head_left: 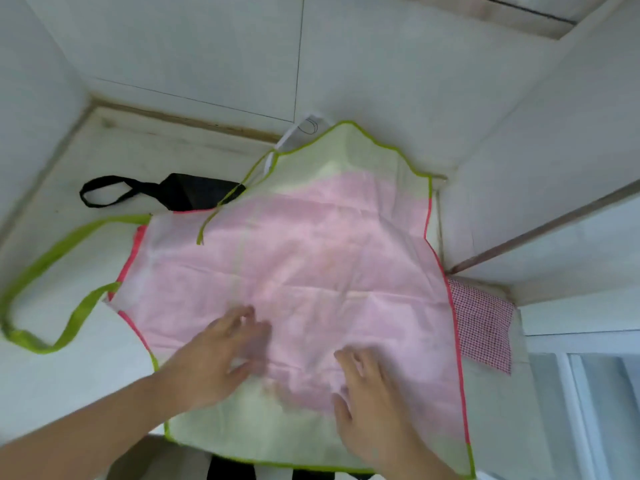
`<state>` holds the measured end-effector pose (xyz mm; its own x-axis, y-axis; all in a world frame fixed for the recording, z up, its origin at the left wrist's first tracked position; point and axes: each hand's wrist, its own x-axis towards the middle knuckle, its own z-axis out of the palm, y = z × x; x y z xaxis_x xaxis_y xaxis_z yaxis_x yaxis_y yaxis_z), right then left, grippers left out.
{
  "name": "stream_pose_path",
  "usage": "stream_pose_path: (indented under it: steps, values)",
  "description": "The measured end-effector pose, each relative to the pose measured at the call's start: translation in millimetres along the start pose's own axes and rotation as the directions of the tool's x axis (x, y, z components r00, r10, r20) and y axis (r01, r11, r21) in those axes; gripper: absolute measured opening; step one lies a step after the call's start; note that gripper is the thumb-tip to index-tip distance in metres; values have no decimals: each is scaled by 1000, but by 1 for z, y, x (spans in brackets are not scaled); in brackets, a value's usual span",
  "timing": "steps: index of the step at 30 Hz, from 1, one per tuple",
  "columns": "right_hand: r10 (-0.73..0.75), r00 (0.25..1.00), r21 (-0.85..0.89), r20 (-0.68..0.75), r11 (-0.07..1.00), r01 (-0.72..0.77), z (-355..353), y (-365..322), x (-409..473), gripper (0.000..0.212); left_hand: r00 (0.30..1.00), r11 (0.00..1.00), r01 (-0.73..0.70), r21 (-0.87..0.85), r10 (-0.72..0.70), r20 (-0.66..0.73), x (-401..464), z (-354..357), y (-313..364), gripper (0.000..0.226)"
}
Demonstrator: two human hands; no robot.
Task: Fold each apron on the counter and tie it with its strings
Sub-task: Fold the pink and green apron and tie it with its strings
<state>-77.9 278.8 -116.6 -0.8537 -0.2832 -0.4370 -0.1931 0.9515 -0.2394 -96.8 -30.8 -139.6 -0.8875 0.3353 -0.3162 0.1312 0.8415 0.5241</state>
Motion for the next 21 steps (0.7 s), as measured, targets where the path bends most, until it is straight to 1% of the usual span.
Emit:
stream_pose_path:
  steps: [1,2,3,4,5,6,8,9,11,12,13,14,15,17,19,20,21]
  values:
    - [16,998,-21,56,1000,-14,15,3,-5,74,991,997,42,68,-50,124,-8,14,-3,80]
    - [33,994,-60,100,998,-27,27,6,-7,85,973,983,61,174,-98,208,-13,26,-5,93]
    - [51,991,-102,126,994,-38,34,8,-7,96,964,961,63,270,-128,234,-14,35,-6,103]
    - [70,985,-137,159,989,-48,40,10,-7,102,964,944,63,324,-142,225,-15,41,-4,110]
    - [83,980,-153,182,987,-55,42,9,-7,104,965,939,83,334,-159,208,-14,46,-1,113]
    - [88,983,-147,164,987,-64,42,7,-7,102,966,941,115,318,-180,185,-13,49,4,115]
    - [62,997,-100,52,993,-56,35,1,-11,93,971,957,170,235,-203,125,-11,50,11,111]
    - [39,999,-69,18,997,-38,34,0,-17,88,976,964,175,200,-197,93,-12,47,16,106]
    - [-27,999,-25,26,999,27,33,1,-31,88,991,980,132,152,-130,-19,-22,44,21,98]
    - [-69,997,-55,44,996,72,34,3,-39,91,994,987,87,133,-76,-84,-30,45,24,96]
    - [-103,993,-99,54,989,108,36,6,-47,92,993,992,44,115,-31,-115,-39,48,26,96]
    - [-118,990,-137,80,982,129,41,8,-53,88,994,996,8,88,1,-108,-49,52,29,95]
    - [-121,988,-160,94,978,135,44,10,-59,81,997,997,-26,71,30,-68,-59,56,35,94]
    - [-118,990,-161,73,979,129,54,13,-65,63,996,997,-37,72,30,88,-74,69,46,97]
    - [-137,990,-123,-24,984,133,61,15,-66,42,987,974,-22,227,-15,160,-83,82,55,103]
    - [-167,981,-115,-96,981,156,65,16,-66,30,985,960,-6,282,-43,165,-85,87,60,104]
    - [-192,969,-110,-156,978,176,66,17,-65,21,990,953,10,302,-52,131,-85,91,63,100]
